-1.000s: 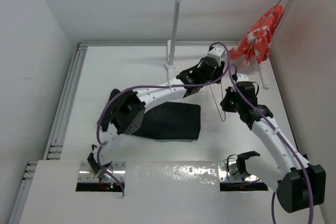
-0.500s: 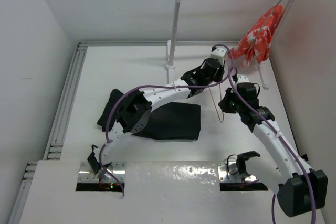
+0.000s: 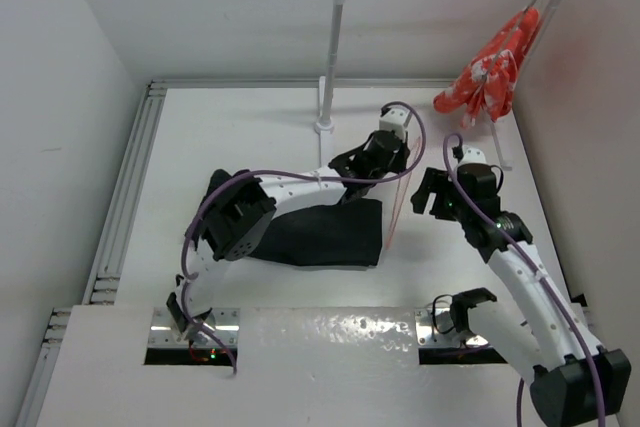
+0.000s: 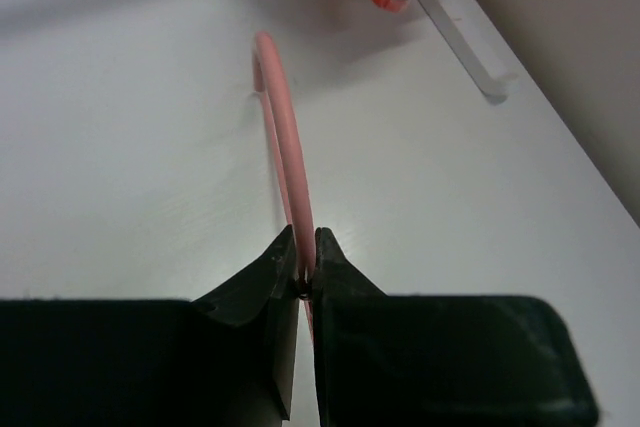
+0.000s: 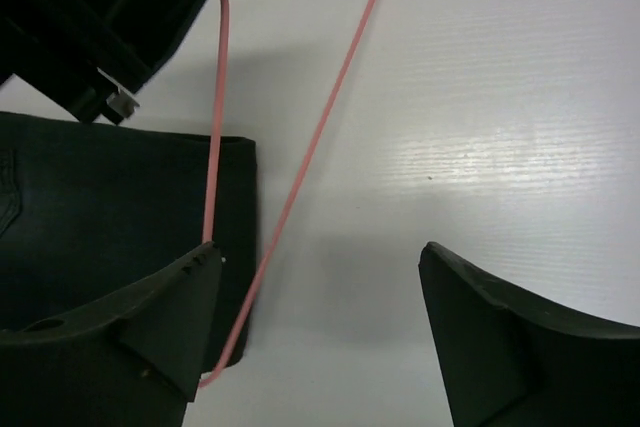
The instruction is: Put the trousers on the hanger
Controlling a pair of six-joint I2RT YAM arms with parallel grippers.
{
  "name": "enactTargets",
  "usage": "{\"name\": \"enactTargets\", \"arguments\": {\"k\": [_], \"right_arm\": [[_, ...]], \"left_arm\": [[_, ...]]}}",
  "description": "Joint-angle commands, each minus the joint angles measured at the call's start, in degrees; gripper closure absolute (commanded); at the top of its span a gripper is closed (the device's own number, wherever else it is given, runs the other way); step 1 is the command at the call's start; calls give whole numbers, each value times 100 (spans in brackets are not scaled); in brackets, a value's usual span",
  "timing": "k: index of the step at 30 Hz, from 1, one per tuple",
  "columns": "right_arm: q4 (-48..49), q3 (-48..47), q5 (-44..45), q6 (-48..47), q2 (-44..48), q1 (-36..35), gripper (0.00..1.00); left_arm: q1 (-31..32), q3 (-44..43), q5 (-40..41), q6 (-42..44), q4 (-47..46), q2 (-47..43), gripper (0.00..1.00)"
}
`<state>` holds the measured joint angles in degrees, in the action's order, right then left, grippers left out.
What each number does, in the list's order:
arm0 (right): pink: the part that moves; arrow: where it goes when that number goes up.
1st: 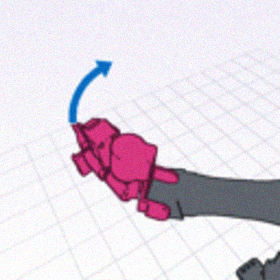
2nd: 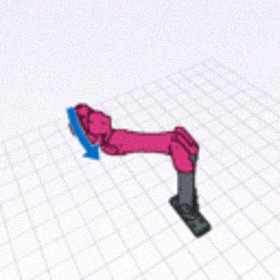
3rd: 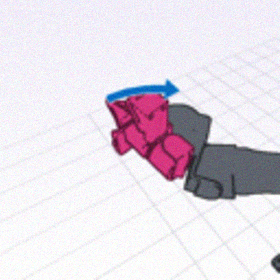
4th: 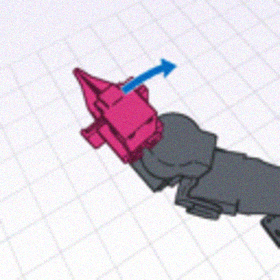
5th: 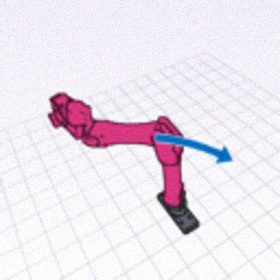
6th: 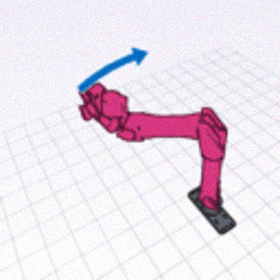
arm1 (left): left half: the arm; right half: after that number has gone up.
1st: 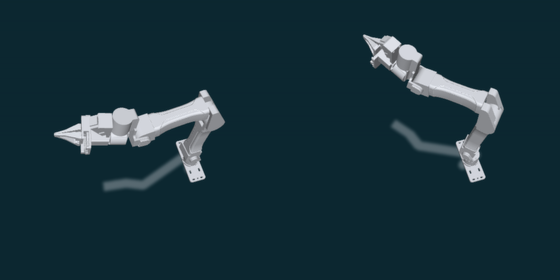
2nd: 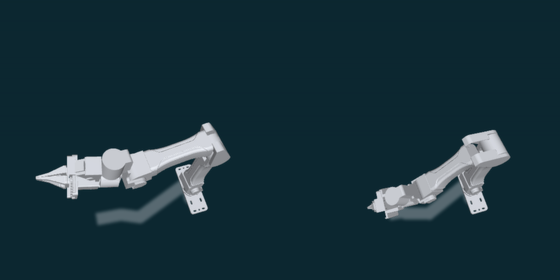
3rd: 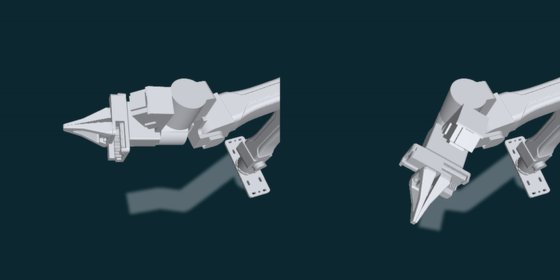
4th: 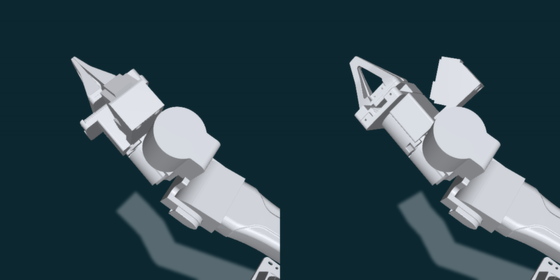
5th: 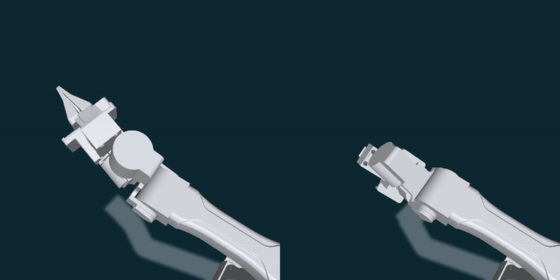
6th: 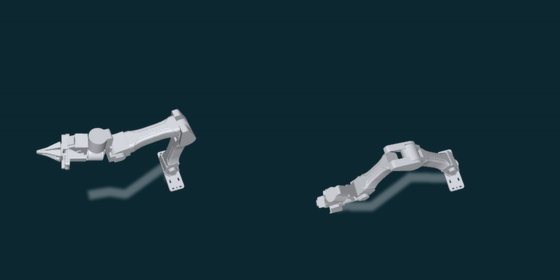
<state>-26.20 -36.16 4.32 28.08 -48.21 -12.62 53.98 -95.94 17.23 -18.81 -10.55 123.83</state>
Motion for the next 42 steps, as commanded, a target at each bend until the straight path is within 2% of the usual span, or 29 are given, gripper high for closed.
{"name": "enactTargets", "arguments": {"k": [1,4,5,6,8,12,15,22,25,29,34,40,42], "right_arm": [[-148,-171,-150,31,267,-21,20],[-185,-76,-256,58,443,-21,17],[-132,-23,-299,84,470,-21,32],[-97,38,-361,110,479,-12,52],[104,284,-414,224,470,-12,100],[587,663,-1125,383,146,-21,100],[860,786,-1564,427,-100,-21,100],[2238,1418,-2628,892,-690,-56,88],[2574,1524,-2734,998,-1146,-169,83],[3041,1595,-2376,1139,-1744,-557,74],[3463,1735,-2208,1244,-2184,-636,61],[3709,1753,-2014,1235,-2763,-627,61],[3911,1779,-2075,1297,-2983,-627,68]], "left_arm": [[43,750,140,-553,-904,-658,100],[69,1331,236,-1045,-1221,-851,100],[113,1498,315,-1255,-1404,-930,100],[139,1908,446,-1361,-1554,-1114,100],[218,2280,614,-1781,-1870,-1282,100],[403,3114,1253,-2398,-2144,-1615,100],[579,3432,1589,-2715,-2321,-1678,100],[702,3969,1915,-3208,-2435,-1757,100],[702,4276,2090,-3278,-2662,-1783,100],[702,4355,2232,-3261,-2619,-1810,100],[711,4356,2249,-3200,-2601,-1766,100],[702,4435,2170,-3129,-2610,-1704,100],[702,4452,2161,-3103,-2584,-1678,100]]}}
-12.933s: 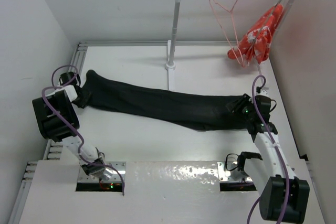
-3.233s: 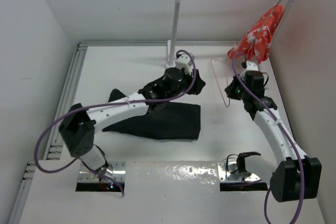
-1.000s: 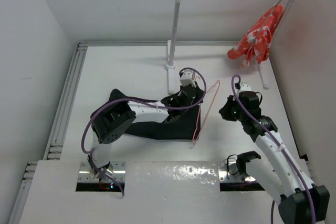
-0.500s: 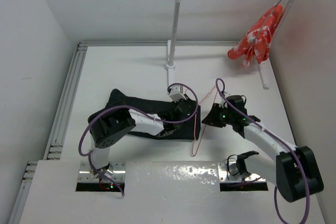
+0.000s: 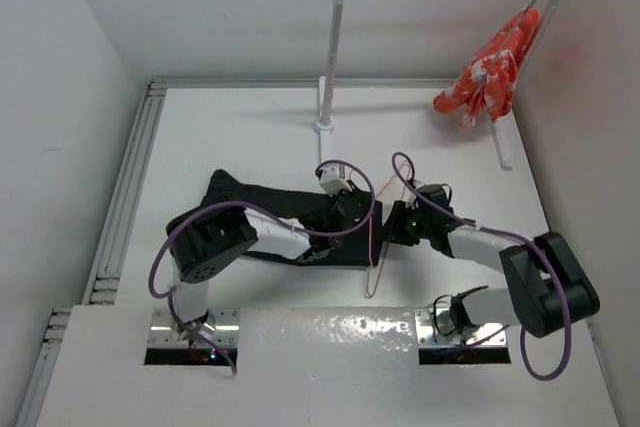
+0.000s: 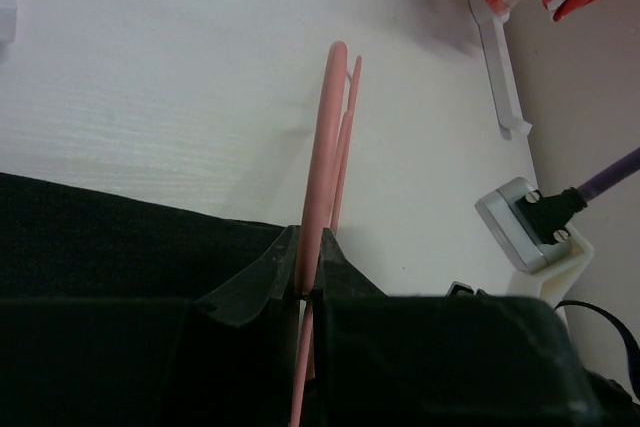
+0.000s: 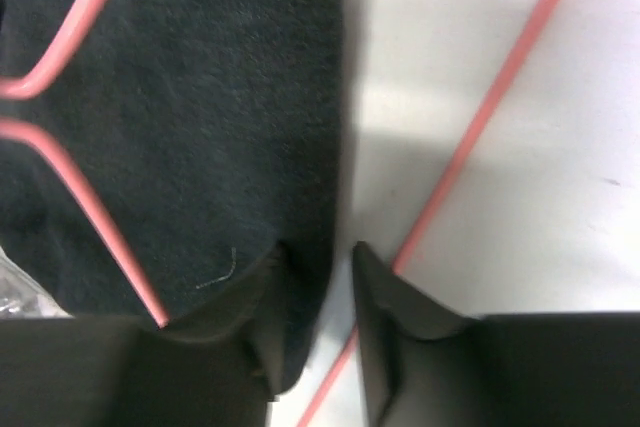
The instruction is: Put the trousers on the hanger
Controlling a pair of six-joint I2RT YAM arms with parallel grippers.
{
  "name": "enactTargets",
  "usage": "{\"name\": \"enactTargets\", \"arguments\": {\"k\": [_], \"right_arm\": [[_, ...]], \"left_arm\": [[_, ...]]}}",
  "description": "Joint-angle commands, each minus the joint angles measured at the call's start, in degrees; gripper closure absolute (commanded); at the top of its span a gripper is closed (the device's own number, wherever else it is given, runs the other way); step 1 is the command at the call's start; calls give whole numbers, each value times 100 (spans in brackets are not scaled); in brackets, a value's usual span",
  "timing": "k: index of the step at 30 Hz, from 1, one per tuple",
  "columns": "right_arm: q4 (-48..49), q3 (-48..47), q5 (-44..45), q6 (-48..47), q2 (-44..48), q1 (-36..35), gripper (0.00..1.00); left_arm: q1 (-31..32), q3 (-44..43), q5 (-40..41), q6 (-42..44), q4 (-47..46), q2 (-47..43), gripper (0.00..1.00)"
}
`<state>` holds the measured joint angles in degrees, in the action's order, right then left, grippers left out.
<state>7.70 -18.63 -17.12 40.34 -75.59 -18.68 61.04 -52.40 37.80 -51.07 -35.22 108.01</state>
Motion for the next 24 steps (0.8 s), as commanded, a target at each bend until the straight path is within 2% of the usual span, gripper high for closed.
{"name": "enactTargets", "arguments": {"k": [1,2,4,7,10,15,20,24], "right_arm": [[582,44,43,88,-298,-31,72],[644,53,25,132,-342,-31,75],[758,105,42,193,-342,-22,91],[794,132,174,238,-89,-22,100],[479,123,577,203,524,-22,100],[-716,-61,1605,-175,1441,13,100],[-1385,62,2064,-237,2345,548,100],[-1807,-43,2344,-377,2663,1024,100]], "left_arm": [[5,125,113,132,-125,-96,100],[5,142,122,132,-160,-96,100],[-4,160,140,202,-134,-69,100],[-4,230,184,229,-134,-96,100],[-4,283,324,361,-11,-157,100],[-21,810,824,782,-213,-692,100],[-22,1311,1264,1055,7,-1290,100],[-48,1592,1458,1134,375,-1738,100]]}}
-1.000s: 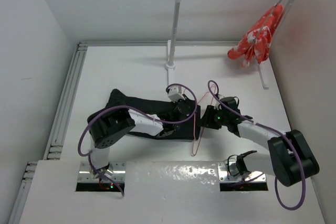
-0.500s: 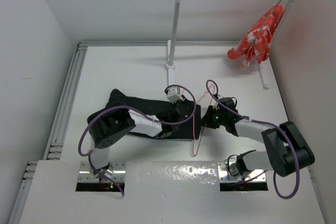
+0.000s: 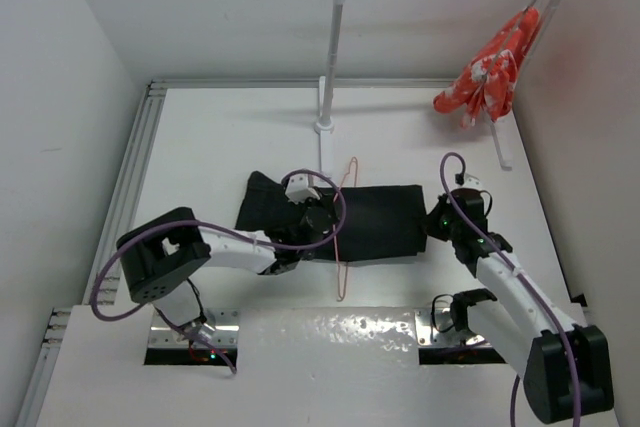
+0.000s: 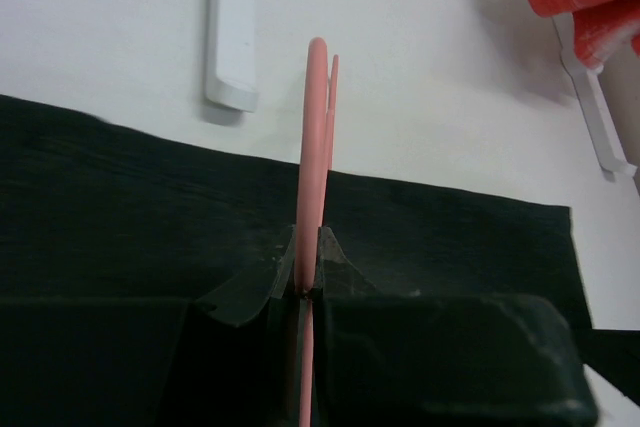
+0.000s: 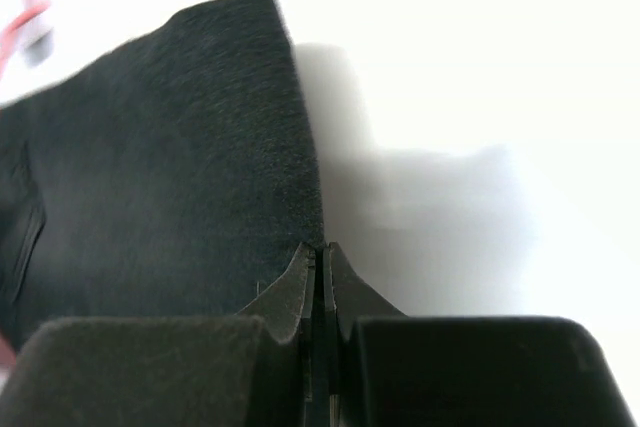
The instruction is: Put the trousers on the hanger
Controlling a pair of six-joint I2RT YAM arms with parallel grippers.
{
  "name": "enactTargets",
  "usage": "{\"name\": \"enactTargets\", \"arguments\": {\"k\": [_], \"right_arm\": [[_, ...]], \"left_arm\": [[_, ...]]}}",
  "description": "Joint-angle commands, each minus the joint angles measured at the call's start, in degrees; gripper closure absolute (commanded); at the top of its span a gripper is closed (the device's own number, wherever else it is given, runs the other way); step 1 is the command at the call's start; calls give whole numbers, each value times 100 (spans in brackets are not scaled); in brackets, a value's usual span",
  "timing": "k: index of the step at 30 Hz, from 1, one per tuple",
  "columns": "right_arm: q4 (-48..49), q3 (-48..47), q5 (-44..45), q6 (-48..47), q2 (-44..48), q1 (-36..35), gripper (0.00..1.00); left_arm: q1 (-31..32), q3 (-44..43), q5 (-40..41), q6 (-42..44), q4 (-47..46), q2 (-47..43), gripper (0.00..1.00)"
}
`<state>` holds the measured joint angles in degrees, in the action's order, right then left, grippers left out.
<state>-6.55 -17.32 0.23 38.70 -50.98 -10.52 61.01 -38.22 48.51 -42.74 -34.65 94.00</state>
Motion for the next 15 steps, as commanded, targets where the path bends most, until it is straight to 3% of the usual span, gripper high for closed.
{"name": "enactTargets", "arguments": {"k": [1,11,15], "right_arm": [[-530,-201,897,-240,211,217,100],[-822,-237,1805,-231,317,270,100],[-674,-202,1552,-187,185,279,100]], "left_arm": [[-37,331,378,319,310,-521,100],[-46,192,352,697,775,-804,100],[-28,174,177,723,636,-848,100]]}}
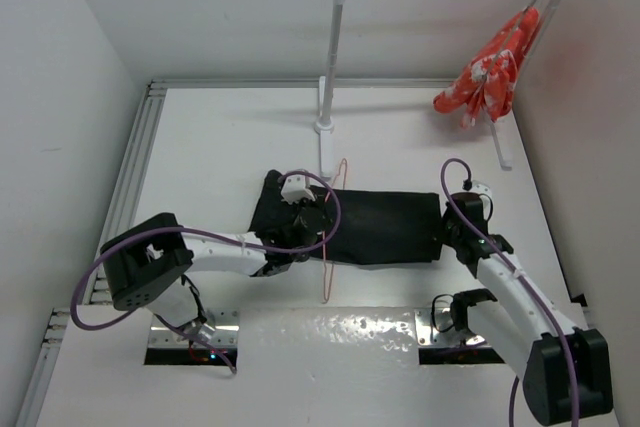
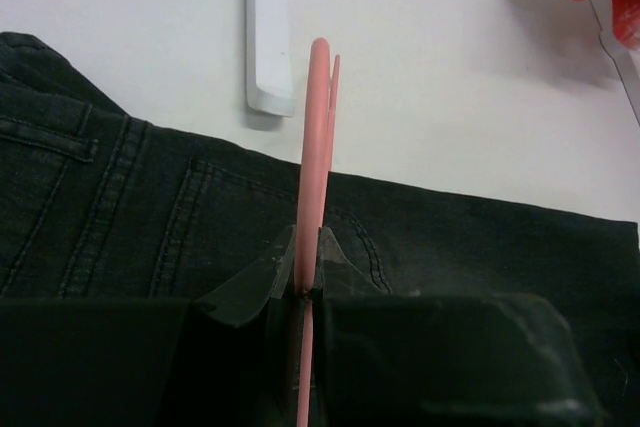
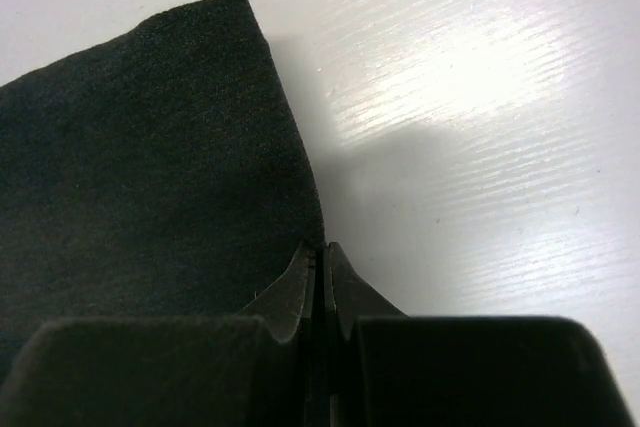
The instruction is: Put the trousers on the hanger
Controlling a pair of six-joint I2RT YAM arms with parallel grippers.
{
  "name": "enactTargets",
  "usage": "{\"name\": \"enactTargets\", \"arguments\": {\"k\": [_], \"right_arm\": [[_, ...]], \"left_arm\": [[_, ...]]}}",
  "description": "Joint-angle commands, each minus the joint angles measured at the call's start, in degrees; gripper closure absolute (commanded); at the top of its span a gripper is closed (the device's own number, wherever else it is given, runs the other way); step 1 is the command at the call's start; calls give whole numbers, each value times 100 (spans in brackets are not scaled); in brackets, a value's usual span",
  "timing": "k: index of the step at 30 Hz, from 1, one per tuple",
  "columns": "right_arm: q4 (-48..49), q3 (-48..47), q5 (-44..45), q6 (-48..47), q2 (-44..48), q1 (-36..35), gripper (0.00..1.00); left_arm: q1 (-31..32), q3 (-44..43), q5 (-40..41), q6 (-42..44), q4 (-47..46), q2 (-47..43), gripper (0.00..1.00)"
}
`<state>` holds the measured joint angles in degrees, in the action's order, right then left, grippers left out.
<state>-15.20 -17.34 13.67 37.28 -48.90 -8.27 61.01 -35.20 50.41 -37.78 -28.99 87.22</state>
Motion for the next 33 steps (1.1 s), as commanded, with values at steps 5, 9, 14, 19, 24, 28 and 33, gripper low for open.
{"name": "enactTargets", "arguments": {"k": [5,9,14,19,24,28,33], "right_arm": [[439,-102,-338,16,-295,54,100],[492,-67,-417,25,-304,54,100],[500,-59,-515,52,-365,54,100],[290,-251,-725,60,-120,54,44],[289,-778,-2042,332,627,-95,30],[1176,-841,-2352,913,707,-1330,66],[2196,-1164,-2474,1124,304,-2388,79]], "left_arm": [[16,-259,-356,183,-185,-126,100],[33,-470,-575,139,-194,-74,100],[33,-742,-639,104,-177,-30,100],[42,-813,-647,60,-186,-170,100],[69,-1014,-743,306,-335,-504,100],[69,-1681,-945,631,86,-715,100],[69,-2692,-1025,947,1104,-873,100]]}}
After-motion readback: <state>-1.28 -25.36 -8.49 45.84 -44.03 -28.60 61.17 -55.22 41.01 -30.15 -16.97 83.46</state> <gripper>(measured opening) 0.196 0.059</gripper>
